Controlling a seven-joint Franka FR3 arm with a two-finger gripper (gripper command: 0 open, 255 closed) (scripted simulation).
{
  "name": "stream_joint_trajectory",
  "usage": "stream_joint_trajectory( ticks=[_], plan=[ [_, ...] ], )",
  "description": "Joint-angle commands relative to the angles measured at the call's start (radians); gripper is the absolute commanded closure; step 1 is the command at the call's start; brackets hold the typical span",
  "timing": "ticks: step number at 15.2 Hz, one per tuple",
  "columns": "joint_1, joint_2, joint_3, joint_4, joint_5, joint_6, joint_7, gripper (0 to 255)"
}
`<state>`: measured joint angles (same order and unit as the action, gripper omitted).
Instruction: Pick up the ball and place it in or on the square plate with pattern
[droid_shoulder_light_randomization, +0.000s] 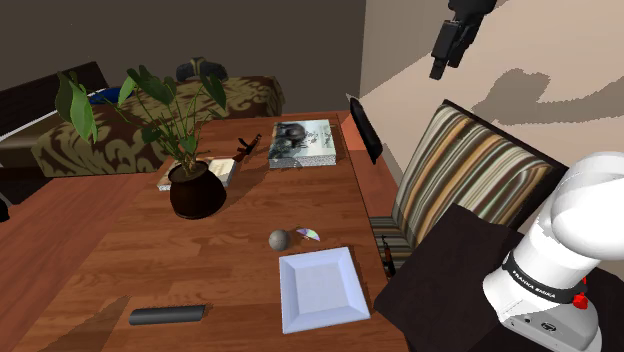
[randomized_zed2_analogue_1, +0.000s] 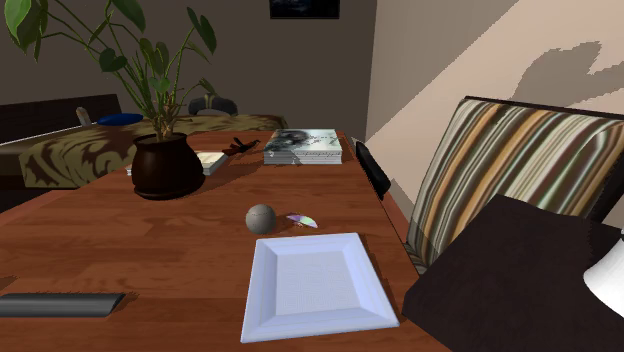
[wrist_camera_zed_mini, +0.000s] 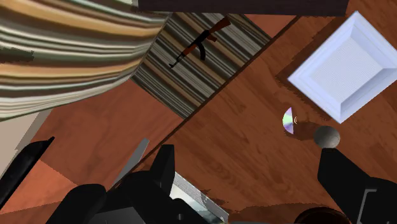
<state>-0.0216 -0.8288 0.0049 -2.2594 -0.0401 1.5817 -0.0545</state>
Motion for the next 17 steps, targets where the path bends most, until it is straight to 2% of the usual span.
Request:
stream_joint_trajectory(
  ticks=[1,9,17],
  plan=[
    [0.0,0.0,0.0,0.0,0.0,0.0,0.0,0],
    [0.033,0.083,0.119,-0.15,0.034,0.234,0.106,0],
    [0.051,0.26,0.246,-0.218,0.036,0.477,0.226,0]
  ],
)
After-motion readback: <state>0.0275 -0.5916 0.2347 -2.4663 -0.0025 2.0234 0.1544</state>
